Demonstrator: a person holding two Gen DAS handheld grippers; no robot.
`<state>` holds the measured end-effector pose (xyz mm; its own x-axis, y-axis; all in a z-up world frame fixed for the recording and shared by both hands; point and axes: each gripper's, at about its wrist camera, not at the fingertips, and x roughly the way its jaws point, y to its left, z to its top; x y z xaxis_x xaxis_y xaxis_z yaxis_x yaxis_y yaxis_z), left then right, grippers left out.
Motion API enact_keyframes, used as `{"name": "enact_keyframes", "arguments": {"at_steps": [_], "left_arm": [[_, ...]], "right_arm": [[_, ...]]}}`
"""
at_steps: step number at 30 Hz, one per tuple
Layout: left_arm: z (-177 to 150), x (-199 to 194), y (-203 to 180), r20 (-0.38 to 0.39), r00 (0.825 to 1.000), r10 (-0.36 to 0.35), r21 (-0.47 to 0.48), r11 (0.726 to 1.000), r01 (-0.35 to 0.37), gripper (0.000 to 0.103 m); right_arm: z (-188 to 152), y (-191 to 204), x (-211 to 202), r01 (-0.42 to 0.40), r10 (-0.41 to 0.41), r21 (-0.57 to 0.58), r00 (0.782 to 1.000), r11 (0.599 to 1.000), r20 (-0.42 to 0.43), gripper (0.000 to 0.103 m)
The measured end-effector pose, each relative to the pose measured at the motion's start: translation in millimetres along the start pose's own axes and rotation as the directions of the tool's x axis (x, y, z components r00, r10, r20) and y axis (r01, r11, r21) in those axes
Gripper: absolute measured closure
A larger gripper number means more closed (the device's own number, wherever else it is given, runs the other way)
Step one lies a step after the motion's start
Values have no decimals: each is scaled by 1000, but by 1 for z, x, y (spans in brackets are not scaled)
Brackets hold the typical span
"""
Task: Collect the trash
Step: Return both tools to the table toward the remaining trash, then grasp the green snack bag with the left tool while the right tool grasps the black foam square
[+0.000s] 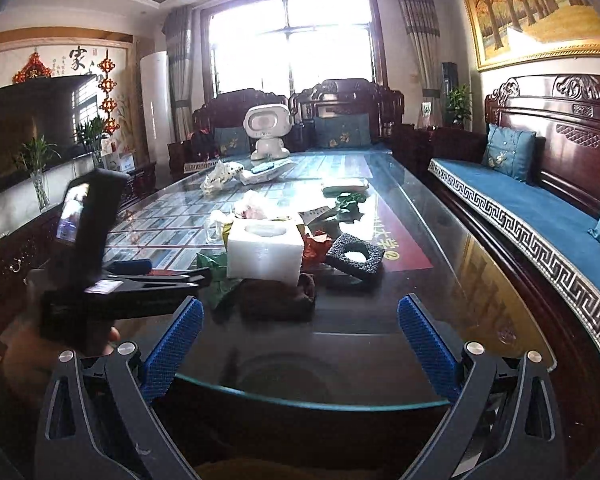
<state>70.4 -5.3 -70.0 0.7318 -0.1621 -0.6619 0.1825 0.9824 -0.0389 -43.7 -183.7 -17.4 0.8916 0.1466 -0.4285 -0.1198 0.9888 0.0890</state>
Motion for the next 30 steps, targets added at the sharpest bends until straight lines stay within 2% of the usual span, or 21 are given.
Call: {"name": "enact_keyframes", "arguments": {"at_steps": [6, 10, 13, 15, 16, 24, 30], "left_arm": [[7, 30, 3, -47, 999, 1, -25, 1000, -2, 13], [9, 37, 6, -76, 997, -31, -36, 999, 28, 37], [9, 42, 9, -84, 996, -43, -50, 998, 39, 45], [9, 44, 11, -87, 994, -62, -63, 996, 57, 60], [10, 46, 13, -91, 993, -81, -76, 994, 74, 71], [7, 37, 17, -52, 993, -108, -71, 992, 104, 74], [9, 30, 24, -27, 993, -113, -88, 990, 111, 74]], "right_arm": [[0, -11, 20, -2, 2, 6, 999, 1000, -33, 8], [2, -14, 28, -5, 6, 10, 999, 1000, -42, 8], [4, -14, 35, -12, 12, 16, 999, 1000, -49, 8], [3, -13, 37, -18, 19, 19, 998, 1000, -55, 8], [3, -13, 38, -19, 20, 19, 998, 1000, -57, 8], [5, -13, 48, -23, 27, 43, 996, 999, -91, 9], [17, -32, 57, 32, -25, 69, 995, 997, -96, 9]]}}
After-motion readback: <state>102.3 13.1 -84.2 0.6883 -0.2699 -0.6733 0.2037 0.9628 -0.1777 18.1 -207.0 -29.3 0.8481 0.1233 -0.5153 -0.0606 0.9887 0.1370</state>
